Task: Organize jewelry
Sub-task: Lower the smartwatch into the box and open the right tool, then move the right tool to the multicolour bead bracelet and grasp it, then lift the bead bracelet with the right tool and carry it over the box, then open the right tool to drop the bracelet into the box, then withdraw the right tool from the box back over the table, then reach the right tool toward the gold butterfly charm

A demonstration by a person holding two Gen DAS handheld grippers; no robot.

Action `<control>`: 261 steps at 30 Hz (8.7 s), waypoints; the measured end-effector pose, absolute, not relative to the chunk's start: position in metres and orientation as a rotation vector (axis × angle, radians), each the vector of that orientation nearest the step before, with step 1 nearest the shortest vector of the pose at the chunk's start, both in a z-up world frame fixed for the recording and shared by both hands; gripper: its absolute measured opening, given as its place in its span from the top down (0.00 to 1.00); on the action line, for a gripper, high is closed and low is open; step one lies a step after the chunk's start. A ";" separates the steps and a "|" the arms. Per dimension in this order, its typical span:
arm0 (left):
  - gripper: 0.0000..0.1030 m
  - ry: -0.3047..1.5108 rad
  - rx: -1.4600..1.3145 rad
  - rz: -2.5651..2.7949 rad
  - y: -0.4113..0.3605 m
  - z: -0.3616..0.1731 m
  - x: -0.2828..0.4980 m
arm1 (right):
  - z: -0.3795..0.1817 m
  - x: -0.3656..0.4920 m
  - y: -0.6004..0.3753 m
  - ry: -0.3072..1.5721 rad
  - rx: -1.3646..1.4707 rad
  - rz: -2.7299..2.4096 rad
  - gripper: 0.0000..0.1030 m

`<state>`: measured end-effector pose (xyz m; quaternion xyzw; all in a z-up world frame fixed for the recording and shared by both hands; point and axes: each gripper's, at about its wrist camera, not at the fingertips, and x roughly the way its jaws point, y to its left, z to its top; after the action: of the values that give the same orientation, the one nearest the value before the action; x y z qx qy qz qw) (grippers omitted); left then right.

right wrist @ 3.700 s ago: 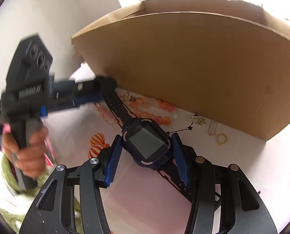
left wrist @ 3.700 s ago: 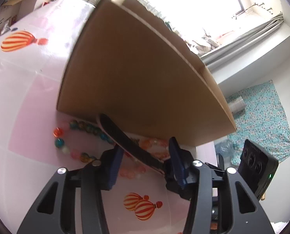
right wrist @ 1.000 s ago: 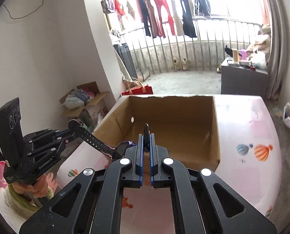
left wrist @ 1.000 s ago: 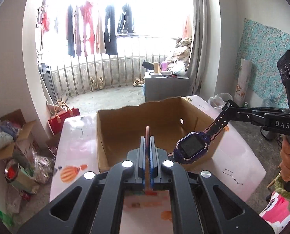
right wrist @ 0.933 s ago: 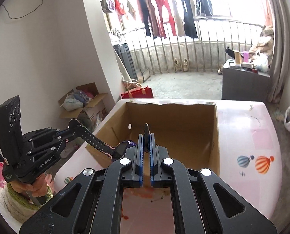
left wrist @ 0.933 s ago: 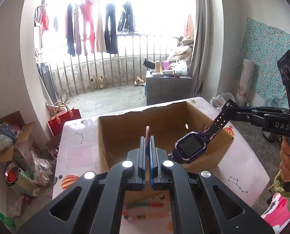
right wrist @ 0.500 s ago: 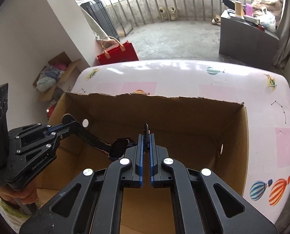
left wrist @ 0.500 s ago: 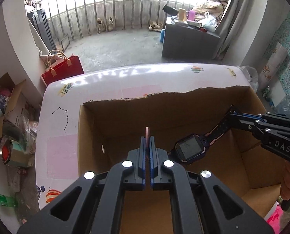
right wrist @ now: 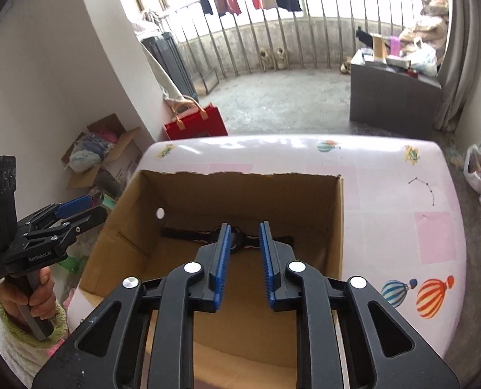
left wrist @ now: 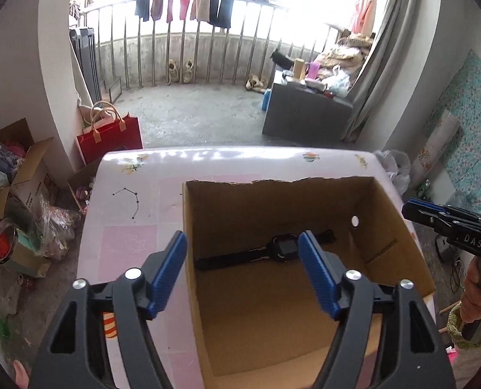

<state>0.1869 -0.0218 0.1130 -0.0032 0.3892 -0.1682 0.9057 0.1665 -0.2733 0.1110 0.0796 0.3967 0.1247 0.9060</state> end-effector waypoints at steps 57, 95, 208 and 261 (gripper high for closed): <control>0.09 0.960 0.173 -0.226 0.006 -0.044 0.044 | -0.032 0.039 -0.223 0.872 0.165 0.222 0.20; 0.70 0.903 0.188 -0.272 -0.004 -0.040 0.042 | -0.057 0.050 -0.146 0.998 0.138 0.440 0.92; 0.05 0.907 0.240 -0.181 -0.022 -0.050 0.038 | -0.063 -0.001 -0.196 0.948 -0.052 0.057 0.20; 0.90 0.896 0.228 -0.339 -0.039 -0.050 0.100 | -0.032 -0.005 -0.188 0.827 0.125 0.224 0.32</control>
<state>0.0997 -0.0388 -0.0503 0.1097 0.4300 -0.1626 0.8813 -0.0046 -0.1883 -0.0317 0.0608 0.4009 0.1087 0.9076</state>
